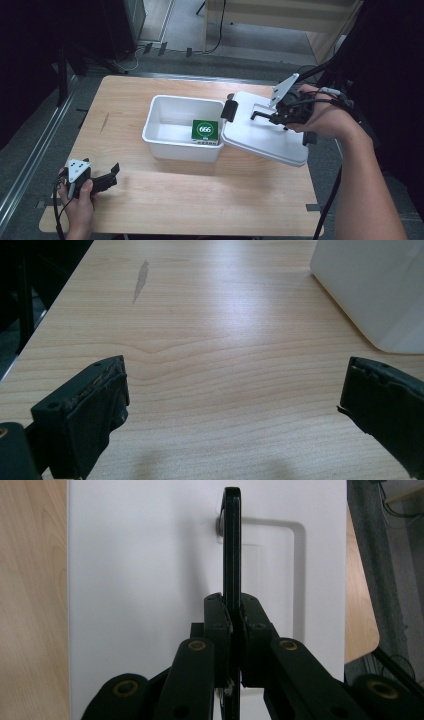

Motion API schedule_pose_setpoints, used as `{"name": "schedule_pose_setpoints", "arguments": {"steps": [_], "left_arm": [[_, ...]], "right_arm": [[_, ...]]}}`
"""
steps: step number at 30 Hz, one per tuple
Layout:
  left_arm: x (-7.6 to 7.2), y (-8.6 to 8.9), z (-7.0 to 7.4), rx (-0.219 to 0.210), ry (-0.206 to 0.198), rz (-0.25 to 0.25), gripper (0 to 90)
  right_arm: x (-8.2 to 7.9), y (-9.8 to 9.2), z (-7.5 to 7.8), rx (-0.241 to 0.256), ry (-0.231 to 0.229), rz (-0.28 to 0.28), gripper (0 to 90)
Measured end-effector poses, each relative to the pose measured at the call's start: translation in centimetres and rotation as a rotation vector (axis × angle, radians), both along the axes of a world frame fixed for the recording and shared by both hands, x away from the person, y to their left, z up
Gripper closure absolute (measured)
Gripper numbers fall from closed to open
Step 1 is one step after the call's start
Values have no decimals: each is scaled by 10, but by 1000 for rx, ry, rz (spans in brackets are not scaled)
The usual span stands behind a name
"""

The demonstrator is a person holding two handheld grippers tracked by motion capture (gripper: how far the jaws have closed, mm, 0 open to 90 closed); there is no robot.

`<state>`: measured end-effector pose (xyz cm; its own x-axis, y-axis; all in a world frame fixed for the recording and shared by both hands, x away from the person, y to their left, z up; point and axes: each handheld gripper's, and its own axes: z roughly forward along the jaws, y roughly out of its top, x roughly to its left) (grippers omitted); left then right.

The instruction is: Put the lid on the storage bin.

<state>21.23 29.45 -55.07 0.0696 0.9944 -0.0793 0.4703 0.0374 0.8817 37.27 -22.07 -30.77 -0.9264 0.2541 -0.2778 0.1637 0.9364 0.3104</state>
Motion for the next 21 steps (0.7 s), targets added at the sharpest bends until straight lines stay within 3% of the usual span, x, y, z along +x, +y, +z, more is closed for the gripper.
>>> {"name": "schedule_pose_setpoints", "arguments": {"steps": [21], "left_arm": [[-1, 0, 0, -1, -7, 4, 0]], "right_arm": [[19, 87, -6, 8, 31, 116, 851]]}}
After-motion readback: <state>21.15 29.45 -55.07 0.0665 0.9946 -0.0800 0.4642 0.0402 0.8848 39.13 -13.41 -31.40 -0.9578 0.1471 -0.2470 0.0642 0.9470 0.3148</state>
